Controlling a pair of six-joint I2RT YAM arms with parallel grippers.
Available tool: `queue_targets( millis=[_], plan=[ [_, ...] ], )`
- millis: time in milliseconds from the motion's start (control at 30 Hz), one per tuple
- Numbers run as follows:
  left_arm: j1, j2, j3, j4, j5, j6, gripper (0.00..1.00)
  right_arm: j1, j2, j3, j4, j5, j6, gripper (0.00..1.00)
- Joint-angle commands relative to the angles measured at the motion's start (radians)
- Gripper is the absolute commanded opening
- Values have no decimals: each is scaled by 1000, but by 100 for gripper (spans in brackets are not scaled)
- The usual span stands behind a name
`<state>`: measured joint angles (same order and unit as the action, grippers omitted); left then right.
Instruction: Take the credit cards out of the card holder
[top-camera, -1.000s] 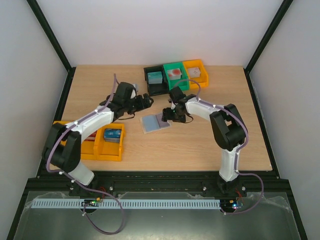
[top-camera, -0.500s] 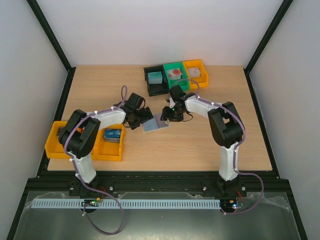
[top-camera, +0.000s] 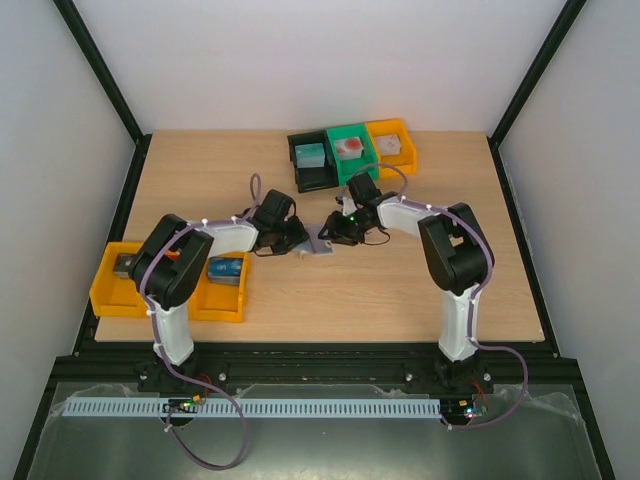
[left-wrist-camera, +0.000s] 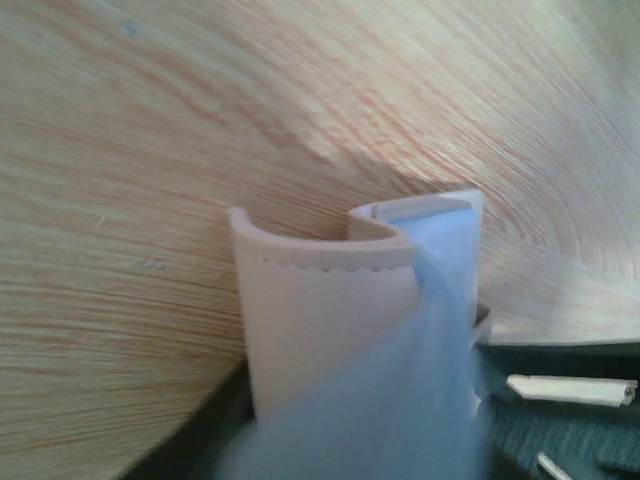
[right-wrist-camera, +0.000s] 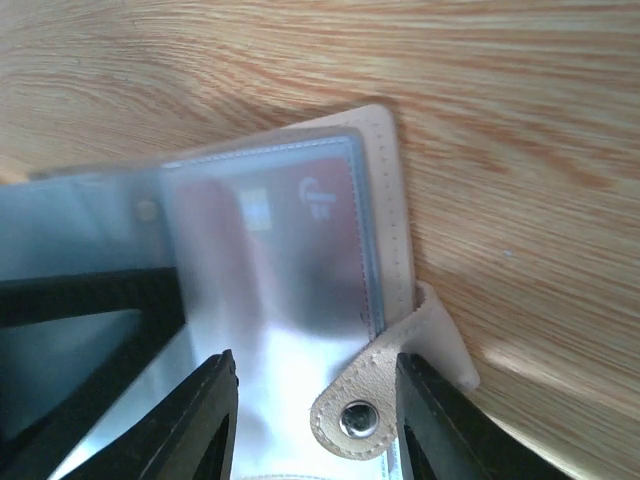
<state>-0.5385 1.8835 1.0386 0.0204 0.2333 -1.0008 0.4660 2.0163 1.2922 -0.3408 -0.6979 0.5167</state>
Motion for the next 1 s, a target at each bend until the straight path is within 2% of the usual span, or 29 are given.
queue_targets(
  millis=[0,33,67,233,367,500,567,667,733,833,900,967],
  plan=[
    [-15,35,2,2,41,7,15,-16,4,-46,48,-64,38,42],
    [-15,33,7,-8,37,12,5,-30,-7,-53,57,-76,41,42],
    [-14,26,17,-22,30,25,2,-49,-25,-60,67,-86,40,42],
    [-13,-68,119,-92,34,221,2,-137,-147,-39,50,-146,-36,47],
    [-6,-213,108,-48,142,413,2,-152,-288,-41,115,-228,-86,50],
    [37,-413,72,11,282,592,2,-156,-393,55,190,-393,-111,55],
    [71,-536,22,100,361,688,2,-156,-445,72,281,-505,-73,58],
    [113,-682,-31,188,465,816,2,-151,-532,45,509,-595,76,59],
    [125,-739,-30,203,510,838,2,-138,-588,37,571,-649,99,62],
    [135,-819,-54,280,583,785,2,-97,-681,41,554,-648,38,70],
    [135,-855,-56,311,615,743,2,-56,-734,34,538,-601,-1,73],
    [135,-885,-54,336,604,702,2,-3,-766,40,500,-518,-40,71]
  ],
)
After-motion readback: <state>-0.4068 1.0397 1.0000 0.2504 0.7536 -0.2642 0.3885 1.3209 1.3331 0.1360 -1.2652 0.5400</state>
